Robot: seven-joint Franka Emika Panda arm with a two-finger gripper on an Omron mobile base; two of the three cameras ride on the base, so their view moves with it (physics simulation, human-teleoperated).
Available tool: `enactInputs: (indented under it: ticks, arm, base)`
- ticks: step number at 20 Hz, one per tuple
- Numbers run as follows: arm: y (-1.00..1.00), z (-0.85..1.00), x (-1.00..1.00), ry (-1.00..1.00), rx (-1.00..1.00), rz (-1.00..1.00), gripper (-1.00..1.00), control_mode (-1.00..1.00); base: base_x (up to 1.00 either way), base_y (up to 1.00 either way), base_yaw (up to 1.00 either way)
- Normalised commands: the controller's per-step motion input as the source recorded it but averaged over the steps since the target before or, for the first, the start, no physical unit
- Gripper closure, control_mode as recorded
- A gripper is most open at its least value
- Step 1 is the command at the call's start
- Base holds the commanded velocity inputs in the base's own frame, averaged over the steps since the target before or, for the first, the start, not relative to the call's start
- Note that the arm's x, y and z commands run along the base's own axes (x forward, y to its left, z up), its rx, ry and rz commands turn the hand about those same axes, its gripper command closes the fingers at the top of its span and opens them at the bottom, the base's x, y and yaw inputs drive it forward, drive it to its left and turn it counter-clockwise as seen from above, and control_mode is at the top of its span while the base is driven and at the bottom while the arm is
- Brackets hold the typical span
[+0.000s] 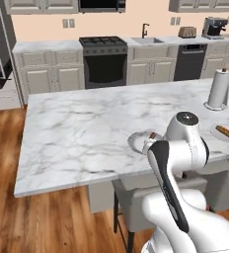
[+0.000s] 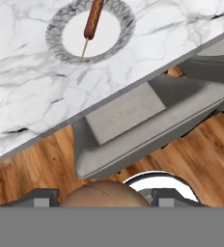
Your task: Pick up the peach and apple from the fridge and place one fruit on each plate on the dining counter.
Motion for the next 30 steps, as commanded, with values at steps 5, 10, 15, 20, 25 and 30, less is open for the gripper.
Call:
enactInputs:
  ticks: [5,10,15,20,25,30]
  arm:
    - [0.0,0.0,0.0,0.0,0.0,0.0,1.0,1.0]
    - [-0.05,-0.01,0.02,0.0,0.01,0.0,1.0,-1.0]
    - [-0.17,-0.01,0.29,0.0,0.04,0.0,1.0,-1.0]
    - [-0.13,0.0,0.54,0.0,0.04,0.0,1.0,-1.0]
    - [-0.05,0.0,0.68,0.0,0.01,0.0,1.0,-1.0]
    - [0.0,-0.01,0.64,0.0,0.0,0.0,1.0,-1.0]
  base:
    - [0.09,-0.6,0.0]
    - [0.07,-0.27,0.0]
    - [0.0,0.0,0.0]
    - [0.0,0.0,0.0]
    - [0.0,0.0,0.0]
    - [0.0,0.0,0.0]
